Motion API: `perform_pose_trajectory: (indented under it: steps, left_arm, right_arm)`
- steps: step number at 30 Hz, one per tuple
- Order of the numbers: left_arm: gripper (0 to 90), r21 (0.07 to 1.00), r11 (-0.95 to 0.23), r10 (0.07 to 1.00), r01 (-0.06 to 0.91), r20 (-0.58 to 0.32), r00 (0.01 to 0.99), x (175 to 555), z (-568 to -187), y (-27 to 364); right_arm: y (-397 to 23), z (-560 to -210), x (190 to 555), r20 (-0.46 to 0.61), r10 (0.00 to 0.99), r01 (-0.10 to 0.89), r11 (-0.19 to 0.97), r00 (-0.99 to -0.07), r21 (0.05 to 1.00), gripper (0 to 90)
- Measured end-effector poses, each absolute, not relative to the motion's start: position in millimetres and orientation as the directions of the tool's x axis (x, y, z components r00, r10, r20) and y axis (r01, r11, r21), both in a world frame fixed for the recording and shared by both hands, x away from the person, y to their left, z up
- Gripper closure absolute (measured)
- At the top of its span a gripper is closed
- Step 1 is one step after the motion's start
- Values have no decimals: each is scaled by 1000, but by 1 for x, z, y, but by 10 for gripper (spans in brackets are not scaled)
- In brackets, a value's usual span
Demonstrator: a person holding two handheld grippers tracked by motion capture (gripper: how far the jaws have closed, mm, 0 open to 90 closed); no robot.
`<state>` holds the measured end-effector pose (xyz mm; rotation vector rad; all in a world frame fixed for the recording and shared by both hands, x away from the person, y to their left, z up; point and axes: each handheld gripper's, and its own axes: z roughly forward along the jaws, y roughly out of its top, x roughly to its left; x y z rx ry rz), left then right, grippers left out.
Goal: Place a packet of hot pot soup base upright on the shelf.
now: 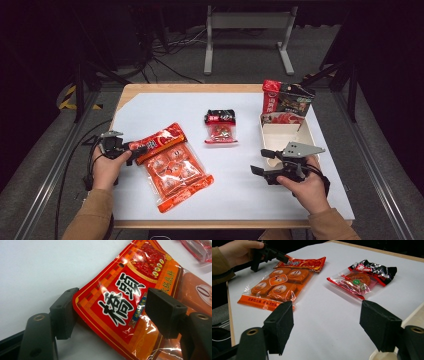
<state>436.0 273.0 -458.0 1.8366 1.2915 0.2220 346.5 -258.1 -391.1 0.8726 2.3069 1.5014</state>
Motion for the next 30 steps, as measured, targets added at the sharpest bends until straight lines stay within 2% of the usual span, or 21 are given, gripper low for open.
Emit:
perform_pose_trajectory:
  steps: [4,12,15,19,20,23,30]
  left_arm:
    - [420,726,-101,805,680,-341,485,435,-455,271]
    - [517,731,-127,787,670,-337,516,433,-455,265]
    - [617,739,-135,776,660,-335,534,432,-455,264]
    - [802,729,-151,786,668,-321,528,432,-457,263]
    - [802,725,-140,792,674,-327,516,432,-459,265]
    - [892,715,-116,769,689,-375,518,432,-458,267]
    - [900,723,-155,776,673,-333,536,430,-453,264]
  right_arm:
    - [-258,-391,346,107,604,342,289,-790,894,280]
    - [-257,-391,346,105,602,341,293,-791,893,278]
    - [-257,-391,346,103,602,341,294,-792,893,277]
    - [-257,-391,347,108,602,343,291,-791,893,275]
    - [-257,-391,347,109,601,344,291,-792,893,274]
    - [-257,-391,346,104,603,341,294,-791,893,274]
    - [-257,-392,346,104,605,343,295,-790,892,275]
